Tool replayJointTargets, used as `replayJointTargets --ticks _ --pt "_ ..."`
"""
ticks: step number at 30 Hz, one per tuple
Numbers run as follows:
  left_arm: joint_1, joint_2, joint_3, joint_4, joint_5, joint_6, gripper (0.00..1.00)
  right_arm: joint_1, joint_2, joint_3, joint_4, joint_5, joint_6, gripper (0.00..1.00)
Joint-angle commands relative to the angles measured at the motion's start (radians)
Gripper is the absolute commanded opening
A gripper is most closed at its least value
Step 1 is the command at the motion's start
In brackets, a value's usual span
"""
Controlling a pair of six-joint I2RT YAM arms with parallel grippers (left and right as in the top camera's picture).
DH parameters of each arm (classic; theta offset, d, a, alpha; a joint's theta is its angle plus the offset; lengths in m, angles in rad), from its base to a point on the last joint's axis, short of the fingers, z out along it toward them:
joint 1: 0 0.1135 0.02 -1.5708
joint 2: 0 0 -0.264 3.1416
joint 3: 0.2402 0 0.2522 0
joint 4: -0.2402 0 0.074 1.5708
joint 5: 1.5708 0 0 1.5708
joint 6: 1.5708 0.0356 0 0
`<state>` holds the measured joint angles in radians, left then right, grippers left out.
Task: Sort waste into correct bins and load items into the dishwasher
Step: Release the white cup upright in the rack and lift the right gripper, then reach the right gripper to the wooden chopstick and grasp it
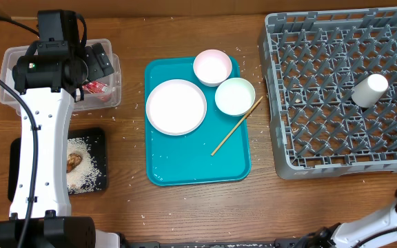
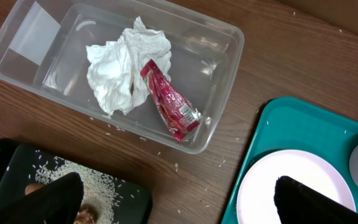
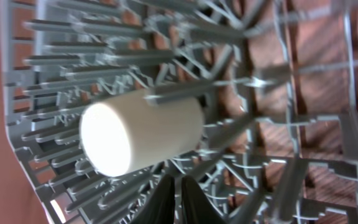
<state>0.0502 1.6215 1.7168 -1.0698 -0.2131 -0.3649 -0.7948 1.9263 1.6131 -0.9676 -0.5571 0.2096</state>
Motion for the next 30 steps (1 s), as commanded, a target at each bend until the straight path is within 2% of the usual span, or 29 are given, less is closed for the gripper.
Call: replayJointTargets --ticks 1,5,6,8,9,13,16,21,23,24,25,26,30 --pt "0.002 -0.005 0.014 0.001 0.004 -0.009 1.00 0.063 -0.130 -0.001 0.032 0.047 0.001 0.13" --pt "0.002 -0.005 0.014 0.001 0.004 -0.009 1.00 0.155 -0.149 -0.001 0.066 0.174 0.002 0.31" --pt "0.002 -0.005 0.014 0.001 0.004 -0.009 1.00 0.180 -0.146 -0.002 0.069 0.221 0.005 0.32" --pt "0.002 -0.005 0.014 0.001 0.004 -0.009 1.00 0.232 -0.137 -0.002 0.068 0.318 0.005 0.30" --pt "0.002 -0.005 0.014 0.001 0.004 -0.009 1.00 0.262 -0.134 -0.002 0.064 0.353 0.005 0.25" --pt "0.002 -0.005 0.014 0.001 0.003 -0.009 1.00 0.374 -0.137 -0.002 0.058 0.371 0.007 0.20" --pt "0.002 -0.005 0.014 0.001 0.004 -0.009 1.00 0.501 -0.148 -0.002 0.033 0.376 0.068 0.19" --pt "0.002 -0.005 0.014 0.001 0.004 -0.009 1.00 0.692 -0.151 -0.002 -0.063 0.374 0.172 0.24" --pt "0.002 -0.005 0.014 0.001 0.004 -0.009 1.00 0.758 -0.151 -0.002 -0.112 0.373 0.205 0.31" --pt "0.002 -0.005 0.014 0.001 0.004 -0.009 1.00 0.797 -0.150 -0.002 -0.139 0.373 0.217 0.37" --pt "0.002 -0.005 0.014 0.001 0.004 -0.010 1.00 0.832 -0.150 -0.003 -0.159 0.374 0.232 0.60" --pt "0.002 -0.005 0.014 0.001 0.004 -0.009 1.00 0.866 -0.150 -0.004 -0.172 0.373 0.241 1.00" --pt "0.002 -0.005 0.014 0.001 0.004 -0.009 1.00 0.999 -0.150 -0.028 -0.192 0.373 0.271 1.00"
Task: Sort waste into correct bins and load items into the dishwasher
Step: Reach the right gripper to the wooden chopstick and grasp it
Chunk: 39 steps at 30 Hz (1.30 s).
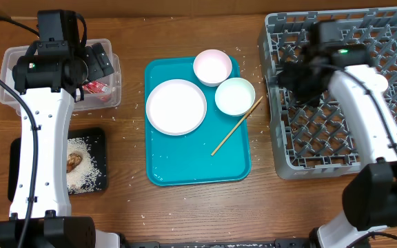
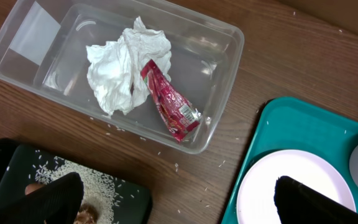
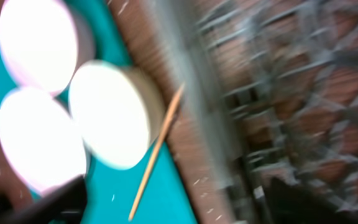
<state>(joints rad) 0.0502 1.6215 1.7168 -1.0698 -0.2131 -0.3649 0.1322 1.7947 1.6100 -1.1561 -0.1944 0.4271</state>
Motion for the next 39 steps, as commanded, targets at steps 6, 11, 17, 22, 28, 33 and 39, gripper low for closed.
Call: replayJointTargets --ticks 6,11,17,22,28,33,39 --pt "0.002 -0.005 0.014 0.001 0.004 -0.010 1.00 0.235 -0.018 -0.123 0.080 0.007 0.117 1.00" --pt "0.002 -0.005 0.014 0.001 0.003 -0.009 1.00 0.327 -0.014 -0.247 0.213 0.038 0.312 0.85" --pt "0.002 -0.005 0.014 0.001 0.004 -0.009 1.00 0.402 -0.008 -0.319 0.248 0.195 0.513 0.82" --pt "0.002 -0.005 0.014 0.000 0.003 -0.009 1.00 0.436 0.010 -0.341 0.283 0.247 0.586 0.81" --pt "0.002 -0.005 0.014 0.000 0.003 -0.010 1.00 0.450 0.087 -0.341 0.345 0.298 0.654 0.79" --pt "0.002 -0.005 0.014 0.000 0.003 -0.010 1.00 0.450 0.134 -0.341 0.347 0.303 0.670 0.79" --pt "0.002 -0.005 0.014 0.000 0.004 -0.009 1.00 0.450 0.160 -0.341 0.347 0.314 0.670 0.68"
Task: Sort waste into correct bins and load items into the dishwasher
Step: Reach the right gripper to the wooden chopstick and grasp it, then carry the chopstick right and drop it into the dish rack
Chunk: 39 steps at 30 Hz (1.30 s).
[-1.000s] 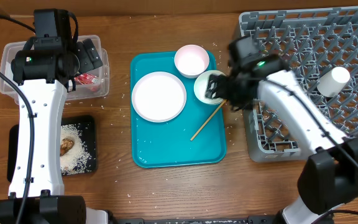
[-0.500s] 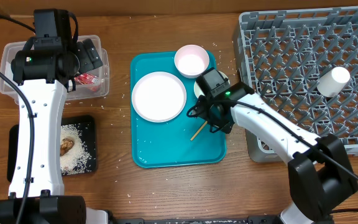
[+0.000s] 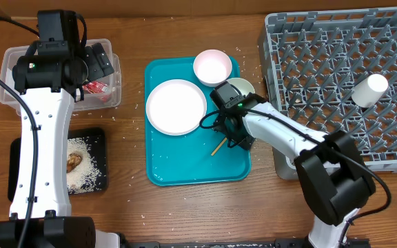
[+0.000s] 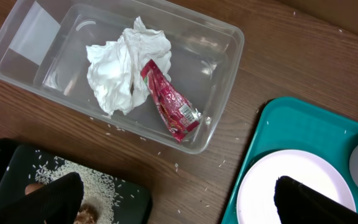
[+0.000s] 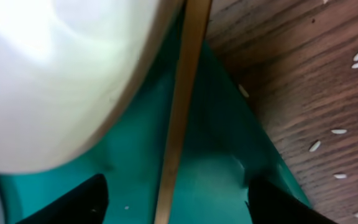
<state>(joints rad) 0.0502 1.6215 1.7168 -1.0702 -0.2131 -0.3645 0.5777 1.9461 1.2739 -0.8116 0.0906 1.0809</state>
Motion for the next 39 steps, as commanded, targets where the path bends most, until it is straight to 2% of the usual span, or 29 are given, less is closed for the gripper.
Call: replayJointTargets --ticks 1,11,14,19,24,29,32,37,39 --pt "0.002 -0.005 0.014 0.000 0.003 -0.010 1.00 0.005 0.009 -0.005 0.002 0.033 0.016 0.63" --pt "0.002 -0.005 0.014 0.000 0.004 -0.010 1.00 0.005 0.008 0.000 -0.012 0.036 0.015 0.18" --pt "0.002 -0.005 0.014 0.000 0.003 -0.010 1.00 0.005 0.006 0.024 -0.057 0.036 0.016 0.15" --pt "0.002 -0.005 0.014 0.000 0.004 -0.010 1.00 0.005 -0.013 0.092 -0.160 0.036 0.016 0.04" --pt "0.002 -0.005 0.014 0.000 0.004 -0.010 0.99 -0.005 -0.086 0.148 -0.252 0.043 -0.014 0.04" --pt "0.002 -0.005 0.014 0.000 0.004 -0.010 1.00 -0.087 -0.206 0.192 -0.283 0.048 -0.206 0.04" --pt "0.000 -0.005 0.014 0.000 0.004 -0.010 1.00 -0.184 -0.288 0.198 -0.247 0.055 -0.385 0.04" --pt "0.000 -0.005 0.014 0.001 0.003 -0.010 1.00 -0.368 -0.373 0.198 -0.103 0.027 -0.850 0.04" --pt "0.000 -0.005 0.014 0.000 0.003 -0.010 1.00 -0.434 -0.372 0.198 -0.052 0.017 -0.995 0.04"
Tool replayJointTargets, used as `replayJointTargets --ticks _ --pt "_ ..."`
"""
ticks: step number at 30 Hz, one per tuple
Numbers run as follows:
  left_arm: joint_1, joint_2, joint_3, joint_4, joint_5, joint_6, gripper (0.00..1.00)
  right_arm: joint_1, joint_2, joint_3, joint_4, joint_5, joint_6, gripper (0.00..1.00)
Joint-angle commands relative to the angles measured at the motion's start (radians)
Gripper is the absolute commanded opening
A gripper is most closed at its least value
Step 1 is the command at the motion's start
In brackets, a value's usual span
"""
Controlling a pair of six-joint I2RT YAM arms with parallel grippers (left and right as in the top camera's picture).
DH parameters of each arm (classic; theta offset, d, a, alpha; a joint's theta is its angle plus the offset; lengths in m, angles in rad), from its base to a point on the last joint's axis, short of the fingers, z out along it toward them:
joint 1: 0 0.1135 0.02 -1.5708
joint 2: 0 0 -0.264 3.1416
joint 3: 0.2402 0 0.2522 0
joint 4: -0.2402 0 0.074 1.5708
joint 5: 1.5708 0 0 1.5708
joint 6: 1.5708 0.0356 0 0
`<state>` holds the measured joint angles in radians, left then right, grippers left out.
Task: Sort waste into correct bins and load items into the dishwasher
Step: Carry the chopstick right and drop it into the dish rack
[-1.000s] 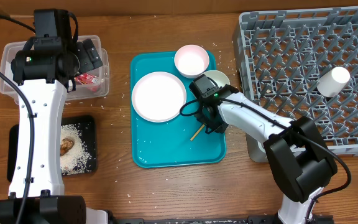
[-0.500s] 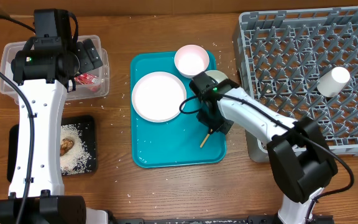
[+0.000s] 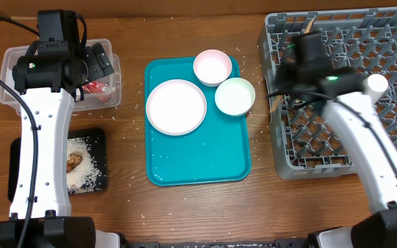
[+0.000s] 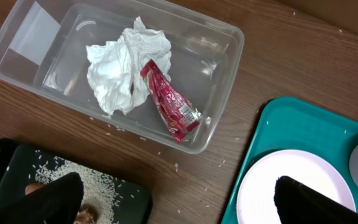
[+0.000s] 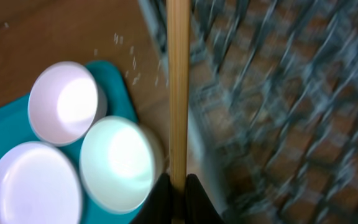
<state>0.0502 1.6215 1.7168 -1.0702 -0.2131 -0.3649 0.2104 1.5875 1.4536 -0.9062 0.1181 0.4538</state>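
My right gripper (image 5: 178, 186) is shut on a wooden chopstick (image 5: 178, 74), which runs straight up the right wrist view. It hangs over the left edge of the grey dish rack (image 3: 391, 138); the stick's lower end (image 3: 275, 105) shows beside the rack wall. On the teal tray (image 3: 198, 162) stand a white plate (image 3: 176, 106), a pink bowl (image 3: 212, 67) and a pale green bowl (image 3: 234, 96). A white cup (image 3: 376, 84) lies in the rack. My left gripper (image 4: 179, 202) is open above the clear bin (image 4: 229, 37), which holds crumpled tissue (image 4: 126, 68) and a red wrapper (image 4: 169, 109).
A black tray (image 3: 95, 179) with rice and a food scrap sits front left. Rice grains are scattered over the wooden table around the teal tray. The rack view in the right wrist camera is blurred.
The right gripper was open around the chopstick lying on the tray's right side. Now it is shut on the chopstick and is at the rack's left edge. The left arm has not moved.
The right gripper was shut, low in the rack beside the white cup. Then it was open over the rack's left part, then down at the chopstick on the tray. Now it holds the chopstick at the rack. The left gripper stayed open above the clear bin.
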Motion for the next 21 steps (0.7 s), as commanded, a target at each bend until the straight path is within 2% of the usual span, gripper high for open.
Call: replayJointTargets --ticks 1,6,12,18,21 --pt "0.000 -0.005 0.014 0.000 0.003 -0.009 1.00 -0.089 -0.007 0.018 0.061 -0.039 -0.409 0.04" --pt "0.000 -0.005 0.014 0.000 0.003 -0.009 1.00 -0.152 0.039 0.018 0.153 -0.208 -0.534 0.04" --pt "0.000 -0.005 0.014 0.000 0.004 -0.009 1.00 -0.154 0.136 0.016 0.239 -0.211 -0.541 0.05" --pt "0.000 -0.005 0.014 0.000 0.004 -0.009 1.00 -0.154 0.214 0.016 0.240 -0.224 -0.540 0.08" --pt "0.000 -0.005 0.014 0.000 0.004 -0.009 1.00 -0.154 0.214 0.017 0.240 -0.265 -0.540 0.16"
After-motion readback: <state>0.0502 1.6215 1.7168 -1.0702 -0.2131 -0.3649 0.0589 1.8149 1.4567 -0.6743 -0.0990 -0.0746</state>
